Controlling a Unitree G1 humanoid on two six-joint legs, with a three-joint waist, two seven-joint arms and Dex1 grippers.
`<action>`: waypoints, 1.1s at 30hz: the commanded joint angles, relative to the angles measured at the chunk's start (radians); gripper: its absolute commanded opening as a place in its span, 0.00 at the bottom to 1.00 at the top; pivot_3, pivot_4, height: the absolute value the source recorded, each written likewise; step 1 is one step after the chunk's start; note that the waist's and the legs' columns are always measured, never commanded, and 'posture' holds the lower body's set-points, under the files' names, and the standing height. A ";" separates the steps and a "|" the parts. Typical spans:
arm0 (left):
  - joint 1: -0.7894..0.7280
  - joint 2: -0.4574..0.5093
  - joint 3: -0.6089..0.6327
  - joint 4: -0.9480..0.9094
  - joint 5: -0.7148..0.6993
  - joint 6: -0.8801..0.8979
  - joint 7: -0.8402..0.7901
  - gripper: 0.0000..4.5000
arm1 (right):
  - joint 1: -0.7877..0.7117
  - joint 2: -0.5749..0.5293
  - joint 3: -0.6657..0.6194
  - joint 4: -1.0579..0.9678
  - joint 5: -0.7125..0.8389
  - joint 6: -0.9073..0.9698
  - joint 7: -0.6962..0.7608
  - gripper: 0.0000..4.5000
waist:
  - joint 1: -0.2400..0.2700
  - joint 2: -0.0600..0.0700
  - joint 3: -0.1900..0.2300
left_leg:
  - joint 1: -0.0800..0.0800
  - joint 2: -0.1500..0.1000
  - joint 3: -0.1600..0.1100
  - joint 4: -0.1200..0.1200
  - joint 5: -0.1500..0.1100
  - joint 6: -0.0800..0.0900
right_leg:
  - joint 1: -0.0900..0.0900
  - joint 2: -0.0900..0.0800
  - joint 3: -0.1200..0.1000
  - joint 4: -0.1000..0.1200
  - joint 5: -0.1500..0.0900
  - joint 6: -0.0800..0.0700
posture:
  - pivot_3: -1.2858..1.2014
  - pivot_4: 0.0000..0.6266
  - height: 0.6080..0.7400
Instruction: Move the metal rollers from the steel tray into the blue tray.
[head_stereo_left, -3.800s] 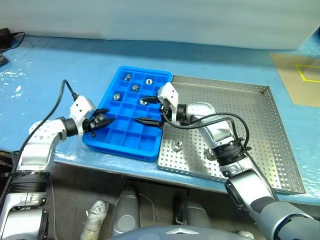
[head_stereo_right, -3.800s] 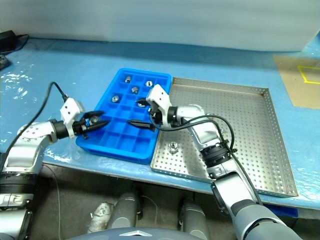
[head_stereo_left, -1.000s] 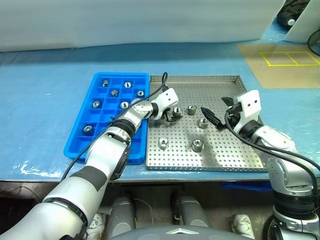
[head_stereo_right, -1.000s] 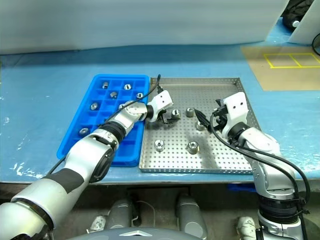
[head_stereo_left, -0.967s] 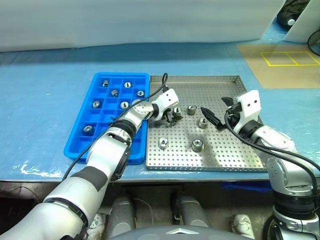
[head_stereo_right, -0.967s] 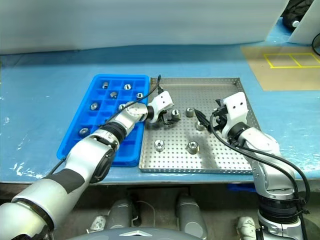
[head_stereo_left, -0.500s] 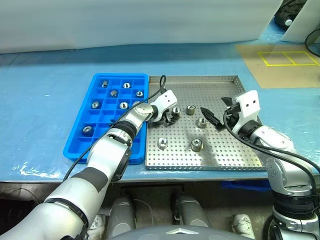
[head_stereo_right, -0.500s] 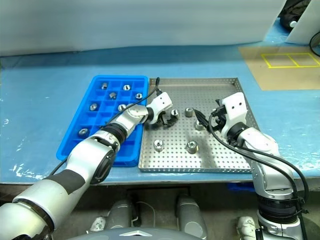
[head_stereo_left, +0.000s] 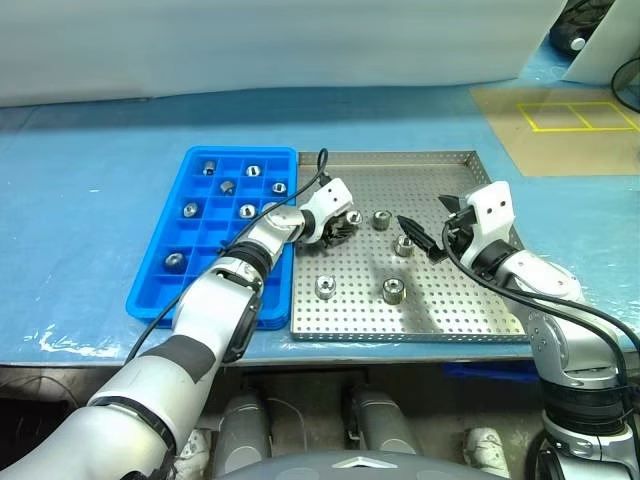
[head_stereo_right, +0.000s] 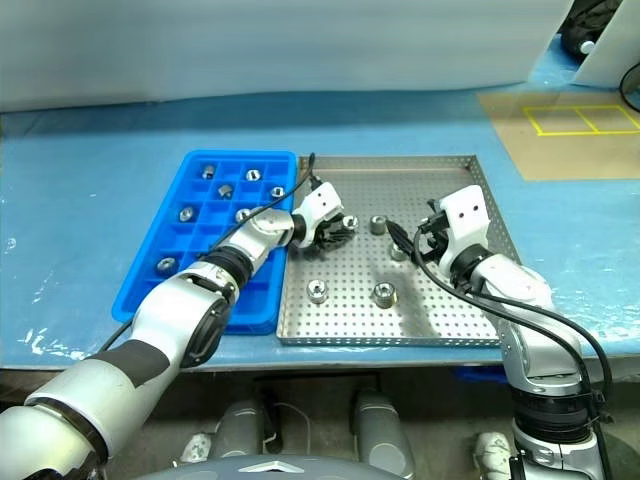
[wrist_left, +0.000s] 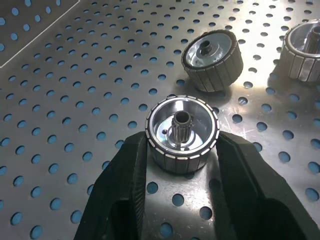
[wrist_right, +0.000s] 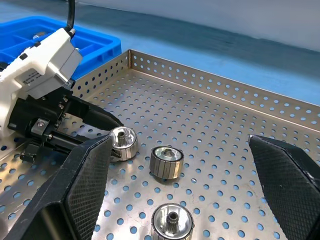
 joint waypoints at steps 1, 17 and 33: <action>0.012 0.021 0.027 -0.010 -0.024 -0.020 -0.036 0.38 | -0.022 -0.003 0.000 -0.013 -0.002 -0.027 -0.001 1.00 | 0.000 0.000 0.000 | 0.000 0.000 0.000 0.000 0.000 0.000 | 0.000 0.000 0.000 0.000 0.000 0.000 | 0.31 0.24 1.00; 0.055 0.177 0.114 -0.337 -0.236 -0.075 -0.444 0.38 | -0.139 0.000 0.064 0.098 0.016 -0.072 0.076 1.00 | 0.005 0.000 0.001 | -0.002 0.001 0.000 -0.008 0.001 0.000 | -0.007 0.001 0.003 -0.002 0.000 0.000 | 0.37 0.24 1.00; 0.445 0.557 0.160 -1.065 -0.353 0.258 -0.448 0.38 | -0.458 0.113 0.291 0.412 0.030 -0.187 0.403 1.00 | 0.093 0.000 0.001 | -0.003 0.003 0.001 -0.010 0.003 -0.007 | -0.014 0.000 0.001 0.008 -0.001 -0.002 | 0.53 0.24 1.00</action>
